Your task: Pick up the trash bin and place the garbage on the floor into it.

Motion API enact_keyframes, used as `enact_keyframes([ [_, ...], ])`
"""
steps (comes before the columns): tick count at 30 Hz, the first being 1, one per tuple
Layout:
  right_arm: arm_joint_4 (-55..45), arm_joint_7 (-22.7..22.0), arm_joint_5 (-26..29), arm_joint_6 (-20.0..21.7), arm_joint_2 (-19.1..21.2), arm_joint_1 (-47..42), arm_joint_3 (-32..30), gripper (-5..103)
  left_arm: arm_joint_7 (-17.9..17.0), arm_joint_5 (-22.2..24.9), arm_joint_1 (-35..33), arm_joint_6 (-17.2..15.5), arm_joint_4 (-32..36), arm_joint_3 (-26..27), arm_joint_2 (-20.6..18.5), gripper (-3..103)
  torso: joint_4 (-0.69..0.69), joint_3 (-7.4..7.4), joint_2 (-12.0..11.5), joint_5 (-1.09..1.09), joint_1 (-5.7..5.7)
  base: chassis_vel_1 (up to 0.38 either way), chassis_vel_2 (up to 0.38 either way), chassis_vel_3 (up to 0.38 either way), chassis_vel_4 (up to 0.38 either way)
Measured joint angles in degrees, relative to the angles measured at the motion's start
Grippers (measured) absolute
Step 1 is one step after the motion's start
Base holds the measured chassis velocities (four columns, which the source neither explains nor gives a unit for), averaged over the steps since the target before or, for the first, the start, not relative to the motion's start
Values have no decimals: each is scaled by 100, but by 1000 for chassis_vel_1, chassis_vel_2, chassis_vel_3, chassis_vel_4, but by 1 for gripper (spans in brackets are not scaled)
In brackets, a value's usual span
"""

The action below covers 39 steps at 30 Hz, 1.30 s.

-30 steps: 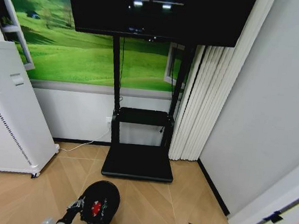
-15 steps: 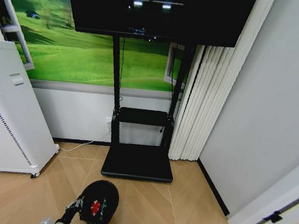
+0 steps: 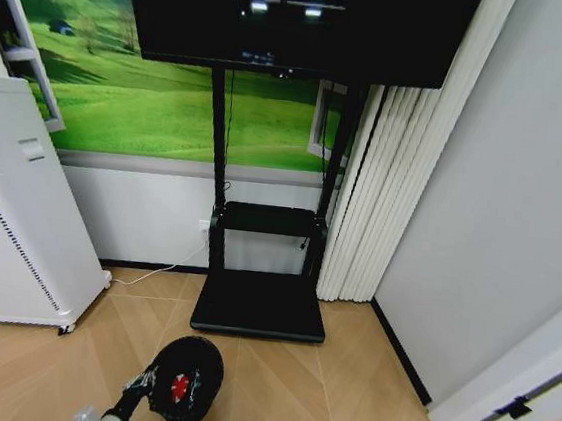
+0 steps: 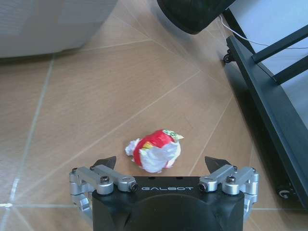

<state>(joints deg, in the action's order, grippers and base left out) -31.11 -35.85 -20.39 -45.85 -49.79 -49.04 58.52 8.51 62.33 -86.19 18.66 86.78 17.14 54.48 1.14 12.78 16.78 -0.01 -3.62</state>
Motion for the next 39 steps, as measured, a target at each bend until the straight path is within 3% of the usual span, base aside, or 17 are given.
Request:
enact_keyframes([
  [34,362,-15,-106,0,-560,312,276,102,18,68,103,-8,-58,-92,-14,7,1,-1,-1,0,0,0,0,0,0],
  [39,458,-7,-109,0,-629,338,289,87,8,95,120,-16,-66,-105,-12,7,1,-1,0,0,0,0,0,0,0],
])
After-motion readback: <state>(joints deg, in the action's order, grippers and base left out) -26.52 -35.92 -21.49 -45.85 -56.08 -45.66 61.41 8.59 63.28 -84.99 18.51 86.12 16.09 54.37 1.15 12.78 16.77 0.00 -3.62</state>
